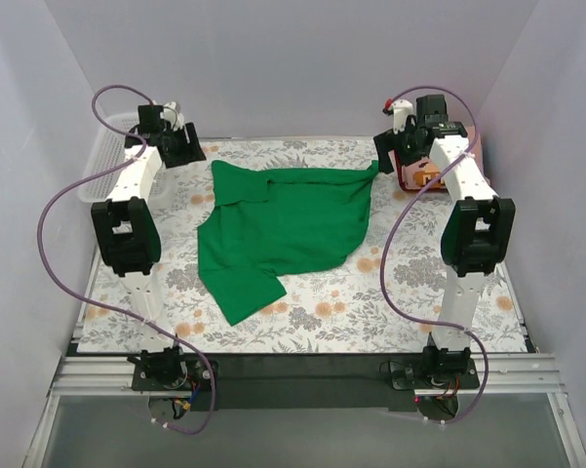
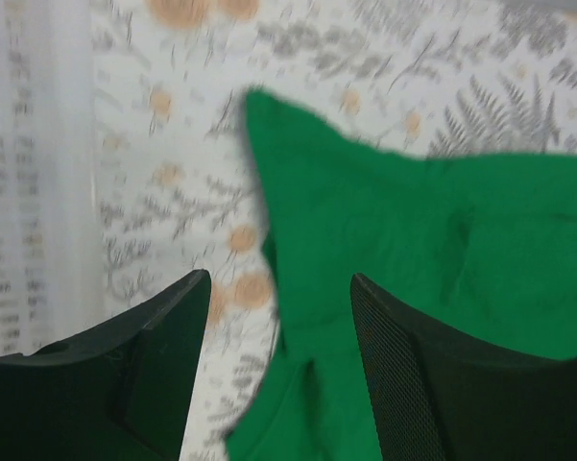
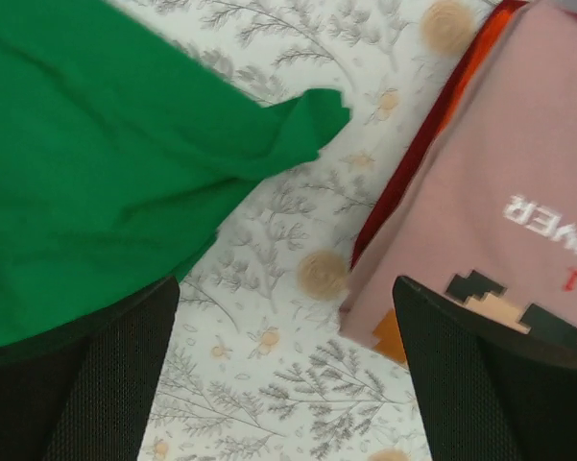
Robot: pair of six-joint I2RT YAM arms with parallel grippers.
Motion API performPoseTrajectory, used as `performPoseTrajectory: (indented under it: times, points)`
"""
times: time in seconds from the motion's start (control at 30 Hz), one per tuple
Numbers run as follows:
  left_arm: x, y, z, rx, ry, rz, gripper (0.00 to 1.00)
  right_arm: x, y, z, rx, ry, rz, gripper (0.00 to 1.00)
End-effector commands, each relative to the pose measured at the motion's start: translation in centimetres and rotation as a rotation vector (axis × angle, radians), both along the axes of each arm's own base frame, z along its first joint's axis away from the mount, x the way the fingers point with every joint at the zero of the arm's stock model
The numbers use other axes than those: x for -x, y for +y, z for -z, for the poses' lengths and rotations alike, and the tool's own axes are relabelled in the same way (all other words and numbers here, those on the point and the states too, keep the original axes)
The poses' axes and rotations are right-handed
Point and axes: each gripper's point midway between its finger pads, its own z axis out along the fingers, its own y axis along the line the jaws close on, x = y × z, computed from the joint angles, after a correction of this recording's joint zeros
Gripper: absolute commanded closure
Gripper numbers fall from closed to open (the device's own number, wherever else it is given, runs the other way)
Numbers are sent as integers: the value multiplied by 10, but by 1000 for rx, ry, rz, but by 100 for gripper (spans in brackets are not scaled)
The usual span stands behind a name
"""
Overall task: Fold and stack the t-shirts
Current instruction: Flatten the tshirt out
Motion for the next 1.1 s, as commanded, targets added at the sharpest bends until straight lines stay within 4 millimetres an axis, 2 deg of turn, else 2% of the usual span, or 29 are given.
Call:
performPoseTrajectory:
  times: [0.0, 0.03, 0.07, 0.1, 0.13, 0.17, 0.2, 0.23, 0.27, 0.3, 0.33, 0.37, 0.4, 0.43, 0.53, 0.57, 0.6, 0.63, 0.67, 0.77, 0.9, 0.93, 0.97, 1.07]
  points:
    - [45, -1, -86, -11, -134, 80, 41, 49, 14, -64, -64, -86, -114, 2]
    - [57, -6, -86, -10, -138, 120, 41, 60, 17, -57, -64, -65, -135, 2]
    - [80, -10, -76, -27, -113, 165, 41, 74, 20, -40, -61, -22, -162, 2]
    - [92, -12, -74, -36, -109, 195, 41, 87, 25, -44, -72, -22, -191, 2]
    - [106, -15, -70, -42, -98, 223, 41, 98, 33, -39, -70, -5, -218, 3]
    - [130, -20, -64, -52, -91, 282, 41, 114, 37, -27, -61, 24, -249, 4]
    - [146, -24, -59, -49, -67, 312, 41, 125, 42, -20, -56, 51, -272, 7]
    - [162, -28, -51, -41, -44, 352, 41, 137, 53, -14, -52, 70, -307, 13]
    - [187, -36, -45, -29, -30, 414, 41, 149, 59, -10, -55, 87, -331, 16]
    - [202, -38, -35, -49, -17, 462, 42, 168, 65, 9, -65, 146, -357, 20]
    - [220, -40, -28, -53, 12, 497, 44, 184, 78, 19, -60, 176, -401, 28]
    - [235, -43, -21, -56, 24, 535, 45, 195, 84, 27, -54, 200, -425, 31]
    - [258, -44, -5, -89, 42, 585, 46, 211, 85, 44, -31, 243, -436, 34]
    - [275, -47, 4, -95, 69, 624, 48, 222, 95, 50, -23, 259, -467, 37]
    - [326, -51, 39, -139, 131, 737, 48, 234, 99, 75, 25, 288, -472, 38]
    - [341, -67, 45, -163, 134, 821, 46, 236, 99, 81, 40, 293, -467, 38]
    - [351, -69, 53, -201, 148, 844, 46, 234, 98, 88, 62, 288, -456, 38]
    - [366, -73, 65, -214, 156, 863, 45, 241, 98, 98, 73, 310, -459, 37]
    - [377, -86, 70, -236, 150, 924, 43, 242, 98, 103, 78, 320, -452, 36]
    - [398, -99, 91, -286, 165, 994, 41, 247, 99, 114, 90, 338, -450, 32]
    - [408, -107, 110, -331, 189, 1037, 37, 242, 98, 122, 112, 326, -428, 25]
    - [405, -109, 114, -352, 176, 1041, 33, 241, 99, 122, 115, 321, -424, 22]
    - [410, -107, 123, -389, 194, 1059, 32, 239, 100, 126, 117, 323, -424, 20]
    - [411, -105, 134, -455, 195, 1088, 32, 233, 110, 130, 116, 320, -433, 16]
